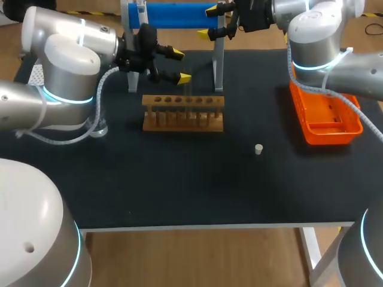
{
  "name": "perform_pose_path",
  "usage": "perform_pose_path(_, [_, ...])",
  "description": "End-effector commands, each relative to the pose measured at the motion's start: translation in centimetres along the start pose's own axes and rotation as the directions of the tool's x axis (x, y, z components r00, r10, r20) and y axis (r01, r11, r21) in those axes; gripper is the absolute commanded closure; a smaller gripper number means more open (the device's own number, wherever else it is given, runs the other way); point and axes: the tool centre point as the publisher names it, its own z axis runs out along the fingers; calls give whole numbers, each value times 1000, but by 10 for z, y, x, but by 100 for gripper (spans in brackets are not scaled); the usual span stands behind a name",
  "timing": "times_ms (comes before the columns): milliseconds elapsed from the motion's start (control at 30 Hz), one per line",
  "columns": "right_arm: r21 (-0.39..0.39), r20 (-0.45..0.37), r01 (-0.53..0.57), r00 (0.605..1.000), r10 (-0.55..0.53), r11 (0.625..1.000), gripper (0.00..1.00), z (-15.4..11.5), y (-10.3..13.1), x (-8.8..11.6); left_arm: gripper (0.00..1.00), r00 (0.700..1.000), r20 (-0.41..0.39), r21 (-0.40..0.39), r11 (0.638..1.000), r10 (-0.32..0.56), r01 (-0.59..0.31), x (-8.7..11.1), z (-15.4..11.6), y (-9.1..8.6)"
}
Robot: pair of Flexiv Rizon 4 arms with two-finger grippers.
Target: Invert the test tube, pick up the pipette, mount the tip to pipette, aspirate from beaker and dispense into the tube, eject the tip, return the pipette, and cap with the stopper.
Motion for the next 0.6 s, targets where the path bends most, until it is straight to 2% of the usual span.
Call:
perform_pose_path(33, [4,-4,-1,1000,1,1000,0,-1,1,-1,0,1000,-19,-7,1000,4,-4,-8,12,2])
perform_pose_path(600, [4,-4,-1,1000,1,1000,0,-1,1,-1,0,999,-43,-59,998,15,-17,-3,35,17])
